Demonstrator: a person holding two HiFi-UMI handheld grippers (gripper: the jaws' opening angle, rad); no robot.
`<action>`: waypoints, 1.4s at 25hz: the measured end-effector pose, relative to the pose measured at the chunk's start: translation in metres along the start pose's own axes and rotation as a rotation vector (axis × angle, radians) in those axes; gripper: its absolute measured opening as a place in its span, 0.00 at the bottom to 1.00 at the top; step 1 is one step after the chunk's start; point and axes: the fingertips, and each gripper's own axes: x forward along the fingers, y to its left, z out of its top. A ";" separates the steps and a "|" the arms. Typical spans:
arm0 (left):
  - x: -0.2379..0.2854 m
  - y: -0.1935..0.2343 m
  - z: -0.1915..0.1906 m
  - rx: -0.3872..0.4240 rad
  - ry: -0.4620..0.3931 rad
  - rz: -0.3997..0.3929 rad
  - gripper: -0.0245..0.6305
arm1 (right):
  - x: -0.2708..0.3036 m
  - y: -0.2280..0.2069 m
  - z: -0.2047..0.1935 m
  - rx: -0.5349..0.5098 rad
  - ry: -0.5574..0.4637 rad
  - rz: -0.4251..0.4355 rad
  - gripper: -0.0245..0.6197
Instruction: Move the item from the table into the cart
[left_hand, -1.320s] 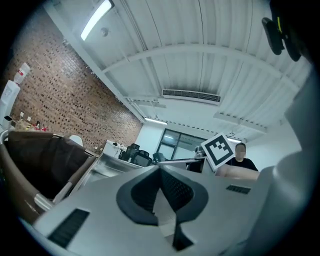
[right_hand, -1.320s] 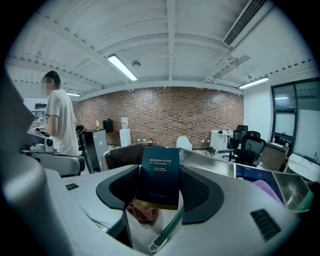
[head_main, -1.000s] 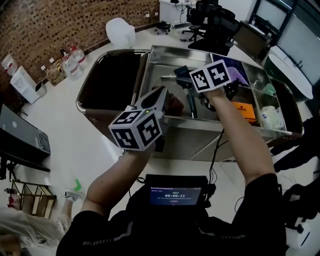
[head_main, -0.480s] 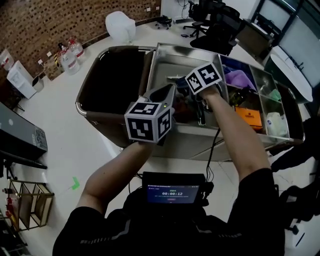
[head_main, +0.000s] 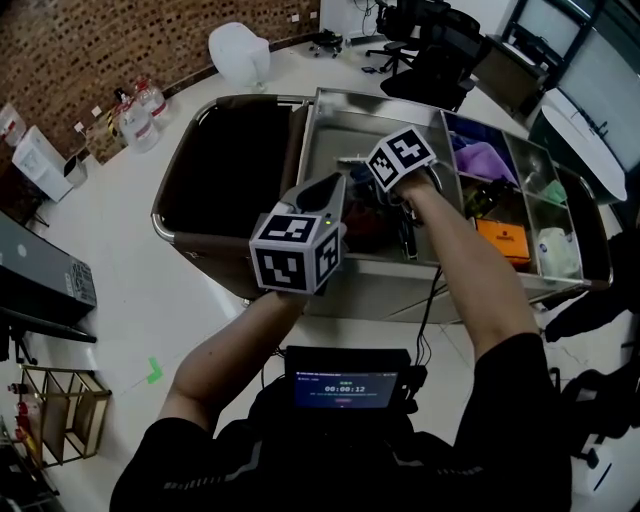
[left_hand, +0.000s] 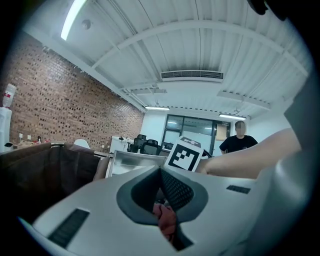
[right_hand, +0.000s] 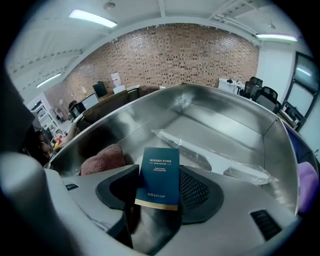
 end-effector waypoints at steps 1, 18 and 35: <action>0.000 0.001 -0.001 -0.007 0.001 -0.003 0.04 | 0.002 0.000 0.001 0.001 0.006 -0.002 0.43; -0.007 0.013 -0.008 -0.041 0.009 -0.016 0.04 | 0.025 0.002 -0.007 -0.047 0.148 -0.069 0.43; -0.016 0.010 -0.002 -0.054 -0.002 -0.038 0.04 | -0.007 0.013 0.013 -0.007 -0.017 -0.053 0.48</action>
